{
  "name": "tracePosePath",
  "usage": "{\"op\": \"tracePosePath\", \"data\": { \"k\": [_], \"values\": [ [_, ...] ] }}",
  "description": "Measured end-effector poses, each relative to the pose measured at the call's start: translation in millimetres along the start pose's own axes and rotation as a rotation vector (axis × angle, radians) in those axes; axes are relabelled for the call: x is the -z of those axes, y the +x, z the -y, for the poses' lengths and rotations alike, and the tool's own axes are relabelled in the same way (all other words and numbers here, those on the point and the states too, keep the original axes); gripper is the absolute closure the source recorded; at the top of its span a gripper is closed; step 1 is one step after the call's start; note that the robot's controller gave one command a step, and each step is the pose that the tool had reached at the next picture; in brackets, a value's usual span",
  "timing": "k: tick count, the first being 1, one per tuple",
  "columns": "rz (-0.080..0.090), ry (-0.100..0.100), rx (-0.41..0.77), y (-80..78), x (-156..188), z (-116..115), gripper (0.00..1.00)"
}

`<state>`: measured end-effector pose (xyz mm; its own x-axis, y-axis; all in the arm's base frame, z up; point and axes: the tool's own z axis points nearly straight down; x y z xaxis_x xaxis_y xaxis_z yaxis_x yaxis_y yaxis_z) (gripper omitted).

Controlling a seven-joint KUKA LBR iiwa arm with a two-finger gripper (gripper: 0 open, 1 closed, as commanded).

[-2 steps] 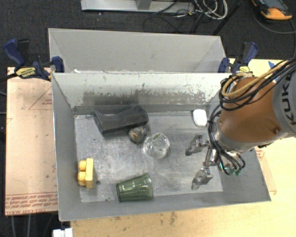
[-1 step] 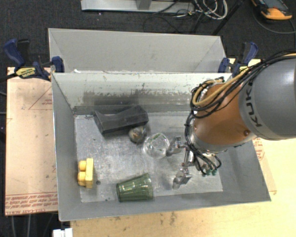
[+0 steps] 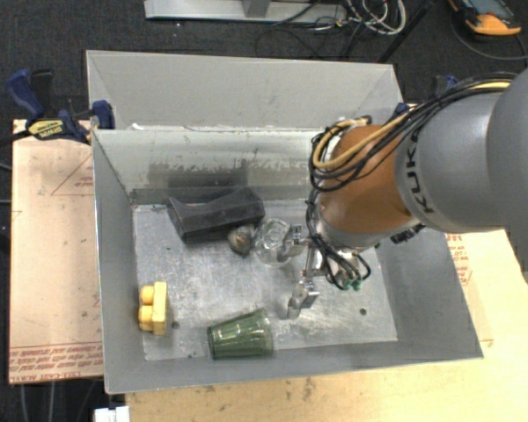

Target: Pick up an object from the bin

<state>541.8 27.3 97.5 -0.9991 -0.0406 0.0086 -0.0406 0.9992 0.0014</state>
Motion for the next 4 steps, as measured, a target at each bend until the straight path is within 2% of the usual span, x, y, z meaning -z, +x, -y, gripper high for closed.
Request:
{"op": "tracePosePath", "data": {
  "k": [1,2,3,4],
  "values": [
    [0.015,-0.001,-0.112,-16.4,-10,-34,0.00],
    [0.001,0.002,-0.098,-46.7,13,-57,0.00],
    [0.017,-0.001,-0.083,-63.3,30,-64,0.00],
    [0.027,-0.003,-0.099,-76.9,22,-73,1.00]
  ]
}}
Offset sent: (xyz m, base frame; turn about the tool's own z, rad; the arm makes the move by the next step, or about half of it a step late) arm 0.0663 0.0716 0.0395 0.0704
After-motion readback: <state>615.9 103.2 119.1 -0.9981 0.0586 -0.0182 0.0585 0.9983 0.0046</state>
